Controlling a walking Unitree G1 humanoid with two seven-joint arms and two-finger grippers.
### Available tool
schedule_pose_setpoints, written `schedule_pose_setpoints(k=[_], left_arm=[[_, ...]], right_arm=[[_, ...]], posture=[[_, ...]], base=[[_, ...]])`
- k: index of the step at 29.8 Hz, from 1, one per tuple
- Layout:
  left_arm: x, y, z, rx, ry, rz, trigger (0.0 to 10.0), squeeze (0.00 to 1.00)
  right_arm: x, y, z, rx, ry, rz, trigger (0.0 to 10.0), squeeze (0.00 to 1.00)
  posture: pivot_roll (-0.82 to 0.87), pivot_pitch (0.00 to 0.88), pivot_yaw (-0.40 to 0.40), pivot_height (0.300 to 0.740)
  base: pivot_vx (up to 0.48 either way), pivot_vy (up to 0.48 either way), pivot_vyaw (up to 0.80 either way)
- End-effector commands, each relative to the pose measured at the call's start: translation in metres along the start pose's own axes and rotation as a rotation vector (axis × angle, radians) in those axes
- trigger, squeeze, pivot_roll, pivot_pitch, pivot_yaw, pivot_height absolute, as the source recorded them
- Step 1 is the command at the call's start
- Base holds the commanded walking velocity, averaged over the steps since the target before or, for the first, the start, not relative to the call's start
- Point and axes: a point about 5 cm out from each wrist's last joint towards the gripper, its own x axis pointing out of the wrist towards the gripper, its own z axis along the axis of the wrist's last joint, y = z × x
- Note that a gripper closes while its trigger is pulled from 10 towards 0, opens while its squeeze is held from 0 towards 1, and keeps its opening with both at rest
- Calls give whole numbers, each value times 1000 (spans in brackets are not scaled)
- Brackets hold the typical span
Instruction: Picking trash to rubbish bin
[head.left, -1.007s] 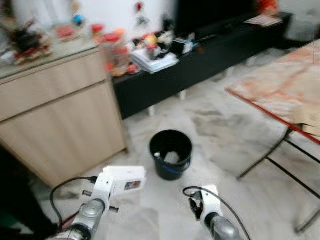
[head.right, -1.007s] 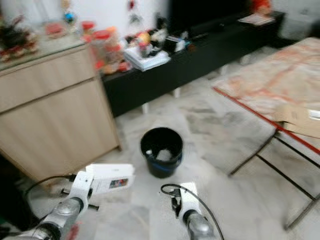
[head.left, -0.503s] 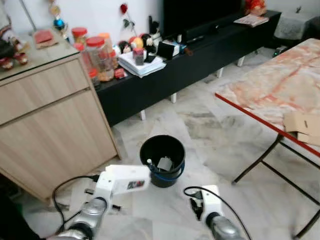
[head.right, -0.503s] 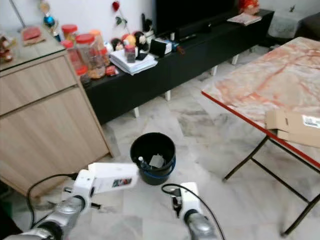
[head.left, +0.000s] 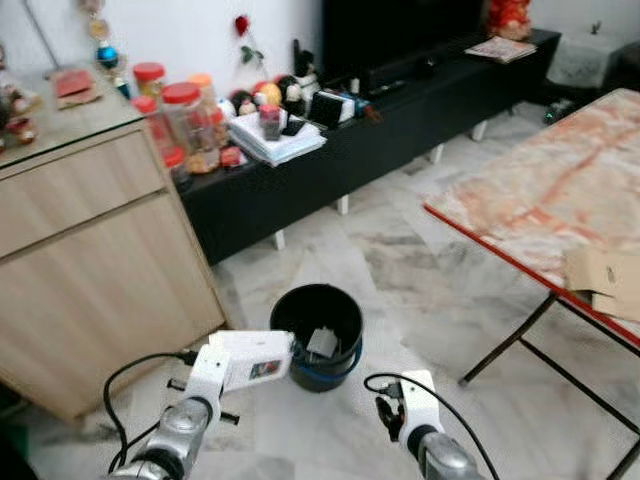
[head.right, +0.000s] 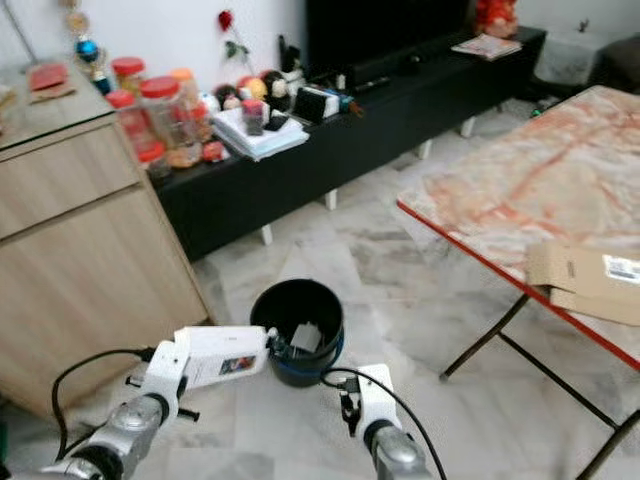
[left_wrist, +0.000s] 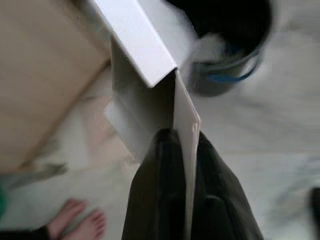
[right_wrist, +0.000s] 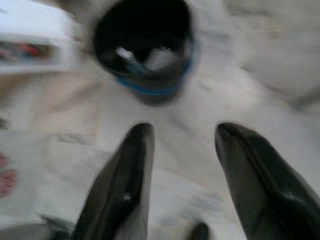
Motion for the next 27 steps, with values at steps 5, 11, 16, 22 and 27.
schedule_pose_setpoints(k=[5,11,16,22,27], left_arm=[[-2,16,-2,19,7,37,10000,0],[-2,16,-2,21,8,38,10000,0],[-2,16,-2,21,9,38,10000,0],[-2,18,-1,13,6,39,10000,0],[-1,18,0,9,4,44,10000,0]], right_arm=[[3,7,9,21,-40,1,10000,0],[3,5,13,8,-60,-1,10000,0],[4,4,17,-21,-71,2,10000,0],[9,9,41,-88,-141,40,10000,0],[11,15,46,-91,-153,67,10000,0]], posture=[[170,0,50,740],[172,0,49,740],[173,0,49,740],[176,0,49,740],[182,0,47,740]], base=[[332,0,0],[332,0,0],[331,0,0],[333,0,0],[333,0,0]])
